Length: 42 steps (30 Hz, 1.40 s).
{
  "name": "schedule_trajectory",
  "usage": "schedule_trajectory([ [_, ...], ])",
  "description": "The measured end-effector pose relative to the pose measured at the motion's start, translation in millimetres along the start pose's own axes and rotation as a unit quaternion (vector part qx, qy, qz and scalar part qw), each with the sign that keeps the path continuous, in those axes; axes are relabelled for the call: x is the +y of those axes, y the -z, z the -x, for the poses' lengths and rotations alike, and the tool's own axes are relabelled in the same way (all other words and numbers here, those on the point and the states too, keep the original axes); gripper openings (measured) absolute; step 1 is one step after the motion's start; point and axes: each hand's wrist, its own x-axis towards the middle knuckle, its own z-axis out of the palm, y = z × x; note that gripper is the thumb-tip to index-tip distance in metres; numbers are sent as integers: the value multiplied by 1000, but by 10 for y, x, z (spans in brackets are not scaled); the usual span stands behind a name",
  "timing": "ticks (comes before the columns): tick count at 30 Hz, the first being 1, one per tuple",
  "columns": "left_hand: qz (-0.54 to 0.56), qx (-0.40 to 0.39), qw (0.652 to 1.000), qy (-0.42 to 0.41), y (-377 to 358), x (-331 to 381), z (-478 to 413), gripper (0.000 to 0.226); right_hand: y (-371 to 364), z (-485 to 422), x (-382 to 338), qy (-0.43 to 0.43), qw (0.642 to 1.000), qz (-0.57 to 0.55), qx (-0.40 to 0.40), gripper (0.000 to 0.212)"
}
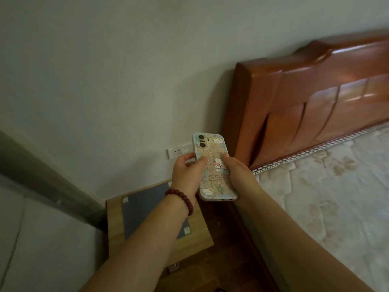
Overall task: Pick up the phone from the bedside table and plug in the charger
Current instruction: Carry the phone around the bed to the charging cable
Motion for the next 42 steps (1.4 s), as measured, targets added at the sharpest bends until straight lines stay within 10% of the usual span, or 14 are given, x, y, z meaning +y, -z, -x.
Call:
schedule_trajectory([
  [15,-76,-265,961,2,-1065,18,1124,28,1020,1445,-373,122,955,-99,253,26],
  [42,-215,-643,730,91,-2344,-2134,5119,23,3038,5698,856,282,691,-268,609,24],
])
